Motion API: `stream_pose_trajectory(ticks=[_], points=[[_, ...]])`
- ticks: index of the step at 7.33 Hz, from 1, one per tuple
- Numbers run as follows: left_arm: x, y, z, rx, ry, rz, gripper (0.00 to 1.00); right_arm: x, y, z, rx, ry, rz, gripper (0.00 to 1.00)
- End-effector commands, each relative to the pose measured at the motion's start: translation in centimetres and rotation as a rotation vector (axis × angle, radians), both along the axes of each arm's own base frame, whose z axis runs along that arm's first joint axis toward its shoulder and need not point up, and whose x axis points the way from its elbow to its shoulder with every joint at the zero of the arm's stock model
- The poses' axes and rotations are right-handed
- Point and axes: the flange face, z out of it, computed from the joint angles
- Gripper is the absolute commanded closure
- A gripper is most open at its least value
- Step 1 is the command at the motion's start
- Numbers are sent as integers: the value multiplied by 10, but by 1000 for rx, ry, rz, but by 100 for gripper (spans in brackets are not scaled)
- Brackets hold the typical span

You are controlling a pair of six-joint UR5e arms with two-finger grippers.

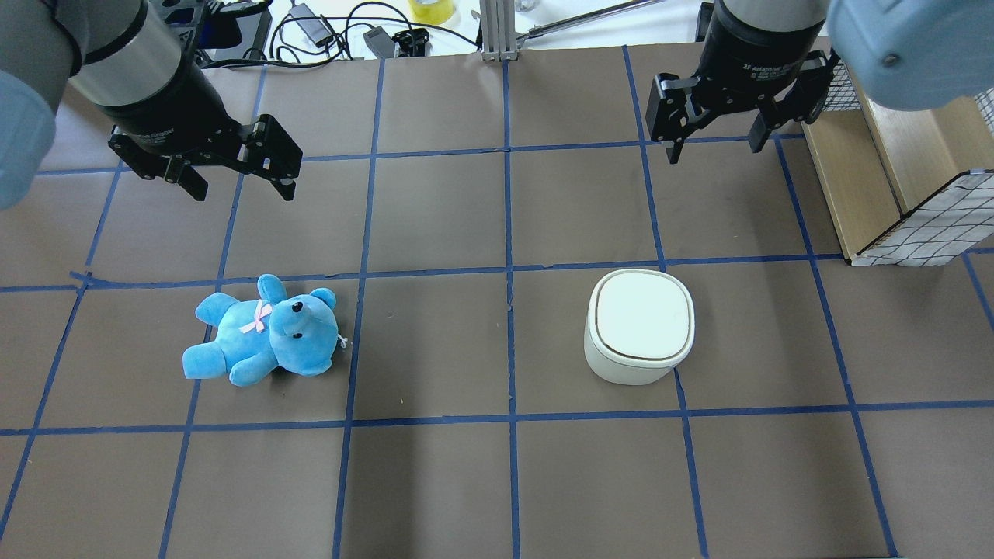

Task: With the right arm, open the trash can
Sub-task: 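Lower the right gripper onto the lid of the white trash can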

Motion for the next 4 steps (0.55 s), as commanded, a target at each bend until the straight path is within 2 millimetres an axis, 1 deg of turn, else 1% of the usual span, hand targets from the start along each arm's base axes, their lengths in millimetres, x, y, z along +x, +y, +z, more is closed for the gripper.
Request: stream_pose_trajectory(ticks=[1,2,3,4], points=[[0,0,0,0,0,0,0,17,37,-108,188,19,8,100],[0,0,0,0,0,0,0,24,44,-145,129,17,0,100],[0,0,0,0,0,0,0,26,54,-170,131,15,-2,100],[0,0,0,0,0,0,0,26,53,-182,144,16,7,100]])
